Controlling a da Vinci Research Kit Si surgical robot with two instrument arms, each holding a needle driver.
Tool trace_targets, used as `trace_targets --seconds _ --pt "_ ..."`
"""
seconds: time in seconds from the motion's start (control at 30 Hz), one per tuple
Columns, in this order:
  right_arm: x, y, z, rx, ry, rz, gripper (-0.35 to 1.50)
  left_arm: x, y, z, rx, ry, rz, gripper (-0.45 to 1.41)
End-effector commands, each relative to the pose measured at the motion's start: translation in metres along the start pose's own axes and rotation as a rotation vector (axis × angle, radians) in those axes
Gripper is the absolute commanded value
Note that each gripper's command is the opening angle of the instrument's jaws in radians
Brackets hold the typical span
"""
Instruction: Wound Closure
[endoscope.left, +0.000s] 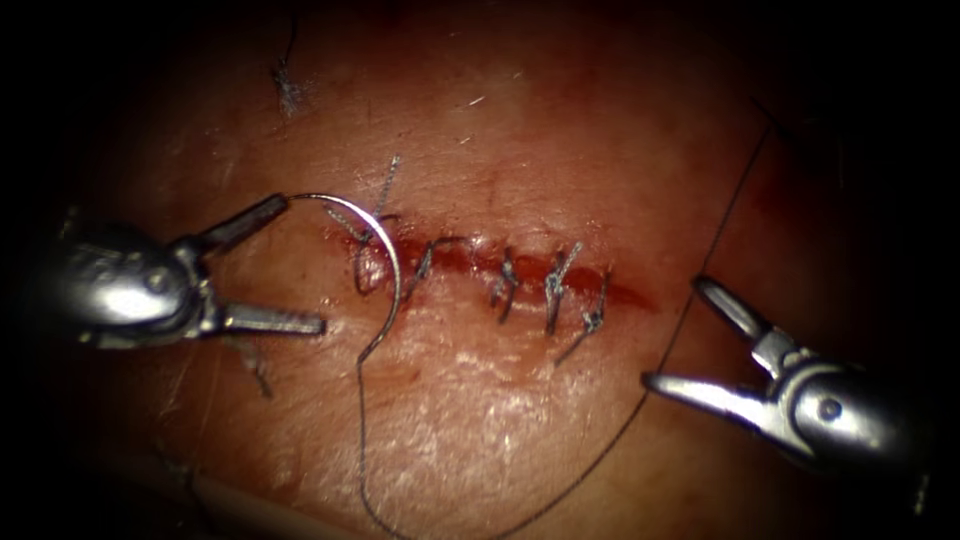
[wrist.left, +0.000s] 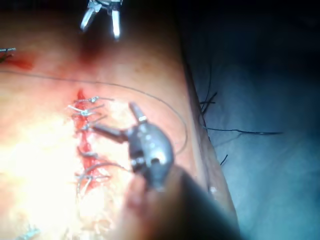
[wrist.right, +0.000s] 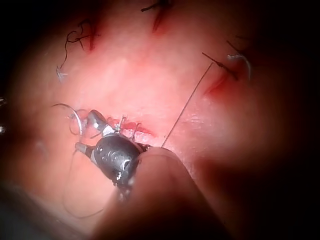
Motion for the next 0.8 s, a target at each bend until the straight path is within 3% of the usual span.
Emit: trace_targets --seconds 0.03,0.17,0.3,0.8 --pt "0.001 0.002 0.001 0.072 0.013 -0.011 1.04 -0.0001 0.0 0.001 -0.044 0.02 0.007 0.69" --pt "0.0017 0.0052 0.0012 0.15 0.032 -0.057 0.98 0.0009 -0.0009 0.0039 -0.149 0.057 0.089 0.64" --pt "0.001 0.007 0.0019 0.181 -0.01 -0.122 0.99 -0.0003 0.0001 0.0064 -0.218 0.052 0.159 0.64" --pt "-0.0004 0.0066 0.0015 0.121 -0.012 -0.142 1.01 -0.003 0.0003 0.0039 -0.169 0.005 0.191 0.74"
